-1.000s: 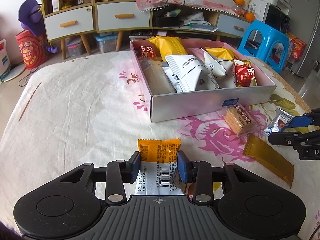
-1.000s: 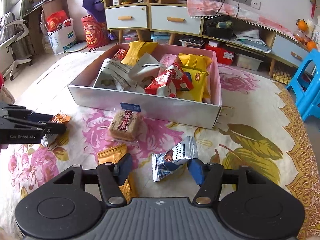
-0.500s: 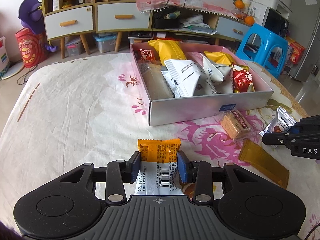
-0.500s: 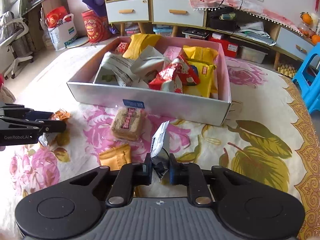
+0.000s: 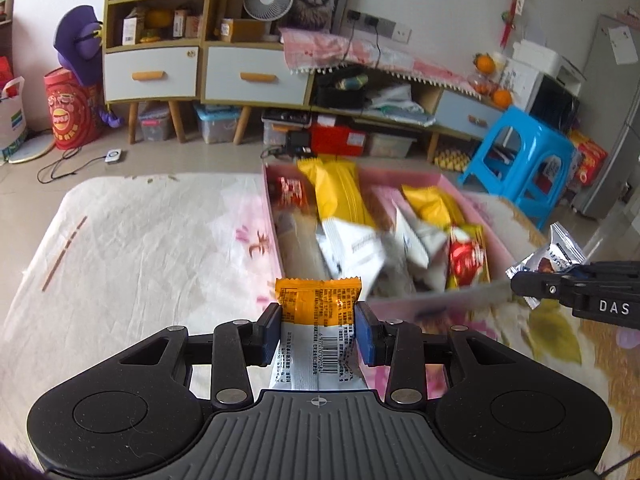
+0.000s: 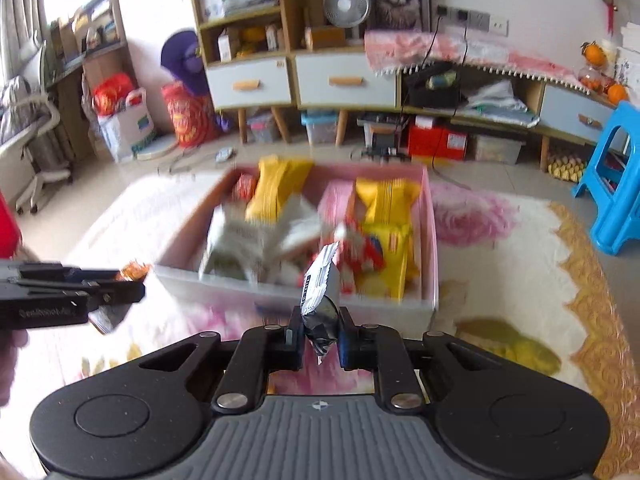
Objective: Organize snacks
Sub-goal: 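Carry both held packets into the pink box and open both grippers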
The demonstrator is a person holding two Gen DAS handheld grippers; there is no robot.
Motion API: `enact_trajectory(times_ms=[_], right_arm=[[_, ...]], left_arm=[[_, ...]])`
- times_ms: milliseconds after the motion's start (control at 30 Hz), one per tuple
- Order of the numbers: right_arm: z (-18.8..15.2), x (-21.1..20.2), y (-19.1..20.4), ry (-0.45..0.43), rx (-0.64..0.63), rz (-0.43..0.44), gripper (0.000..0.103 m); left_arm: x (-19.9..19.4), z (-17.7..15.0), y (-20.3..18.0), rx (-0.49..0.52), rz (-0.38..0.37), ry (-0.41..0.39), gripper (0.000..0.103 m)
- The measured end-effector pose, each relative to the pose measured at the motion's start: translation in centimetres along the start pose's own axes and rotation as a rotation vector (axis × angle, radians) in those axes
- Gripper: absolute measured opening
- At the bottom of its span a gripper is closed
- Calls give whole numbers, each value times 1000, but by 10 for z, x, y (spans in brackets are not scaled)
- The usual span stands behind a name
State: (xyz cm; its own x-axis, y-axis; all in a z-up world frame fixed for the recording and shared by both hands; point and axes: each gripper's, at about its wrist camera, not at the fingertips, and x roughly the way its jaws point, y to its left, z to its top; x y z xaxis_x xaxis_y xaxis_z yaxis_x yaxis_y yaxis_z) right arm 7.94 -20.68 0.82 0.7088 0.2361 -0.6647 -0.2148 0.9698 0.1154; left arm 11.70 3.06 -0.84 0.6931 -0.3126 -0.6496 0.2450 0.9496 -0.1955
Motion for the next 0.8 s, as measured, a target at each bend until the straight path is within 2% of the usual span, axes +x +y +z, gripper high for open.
enact_trajectory(times_ms=[267, 533, 800], right_arm=[[31, 26, 10, -43, 76, 23, 6], [39, 68, 10, 5, 91, -9, 6], [42, 78, -6, 15, 150, -13, 7]], left_arm=[[32, 23, -2, -64, 23, -44, 36], [61, 24, 3, -67, 48, -33, 36], [71, 25, 5, -83, 32, -40, 36]])
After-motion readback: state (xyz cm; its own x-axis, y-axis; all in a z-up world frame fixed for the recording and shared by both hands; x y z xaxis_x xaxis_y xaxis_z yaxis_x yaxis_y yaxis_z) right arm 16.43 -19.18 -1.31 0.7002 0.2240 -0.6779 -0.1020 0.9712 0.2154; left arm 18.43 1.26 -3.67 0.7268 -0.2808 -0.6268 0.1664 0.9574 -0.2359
